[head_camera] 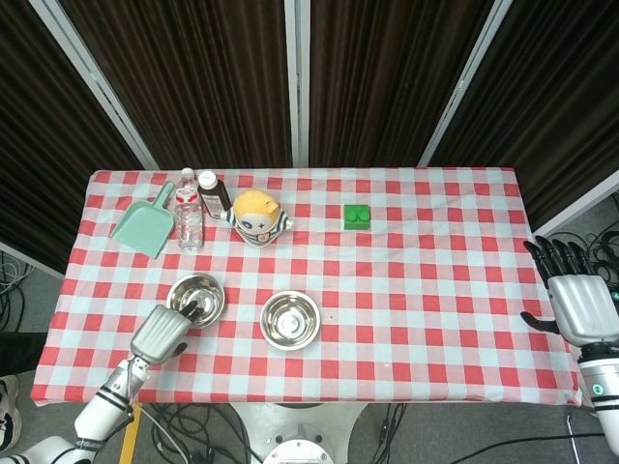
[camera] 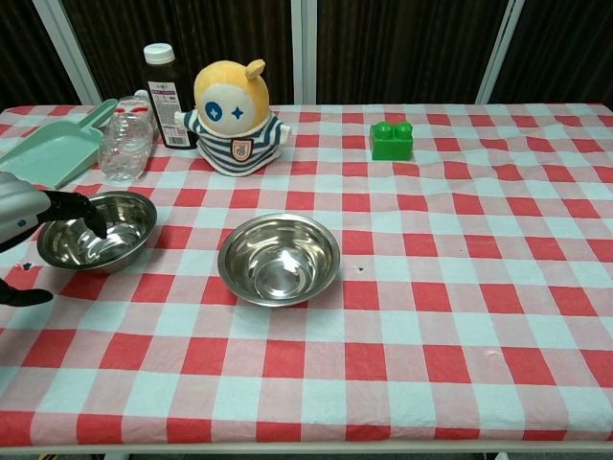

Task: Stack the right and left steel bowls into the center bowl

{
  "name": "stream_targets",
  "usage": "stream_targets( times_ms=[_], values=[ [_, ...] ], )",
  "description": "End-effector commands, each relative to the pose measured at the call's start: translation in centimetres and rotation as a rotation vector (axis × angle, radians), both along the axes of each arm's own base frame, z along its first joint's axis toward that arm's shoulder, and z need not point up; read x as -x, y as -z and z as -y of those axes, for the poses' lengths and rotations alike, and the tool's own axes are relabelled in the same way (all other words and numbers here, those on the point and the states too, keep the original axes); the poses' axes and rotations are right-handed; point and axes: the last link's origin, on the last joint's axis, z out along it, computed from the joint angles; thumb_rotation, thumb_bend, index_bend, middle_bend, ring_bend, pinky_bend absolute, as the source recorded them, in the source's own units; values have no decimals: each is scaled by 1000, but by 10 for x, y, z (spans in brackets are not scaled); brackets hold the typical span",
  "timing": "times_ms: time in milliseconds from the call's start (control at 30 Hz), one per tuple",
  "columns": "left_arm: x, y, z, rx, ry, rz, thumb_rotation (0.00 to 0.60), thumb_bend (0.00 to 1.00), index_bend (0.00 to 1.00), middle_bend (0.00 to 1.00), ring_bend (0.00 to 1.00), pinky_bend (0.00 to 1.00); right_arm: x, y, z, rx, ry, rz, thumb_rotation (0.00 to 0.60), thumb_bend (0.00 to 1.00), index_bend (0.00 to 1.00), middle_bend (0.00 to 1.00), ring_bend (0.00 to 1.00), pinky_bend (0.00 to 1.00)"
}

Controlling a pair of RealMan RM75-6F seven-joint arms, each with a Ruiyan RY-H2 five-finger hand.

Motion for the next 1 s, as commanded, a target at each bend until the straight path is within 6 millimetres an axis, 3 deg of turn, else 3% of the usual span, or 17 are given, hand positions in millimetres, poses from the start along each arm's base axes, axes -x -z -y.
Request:
stream_targets(
  times_ms=[33, 400, 1000],
  values=[
    [5, 6, -4, -15, -6, -34, 600, 189, 389, 409, 821, 861, 1, 0, 1, 0, -2, 4, 600, 66, 10, 25, 0, 0],
    [18, 16, -9, -20, -44, -104, 600, 227, 413, 428, 830, 870, 8, -2, 4, 0, 7, 12, 600, 67, 10, 30, 0, 0],
    [14, 30, -29, -32, -8, -103, 600, 284, 501, 538, 869, 901, 15, 0, 8, -11, 27, 7, 600, 68, 10, 32, 0, 0]
  ],
)
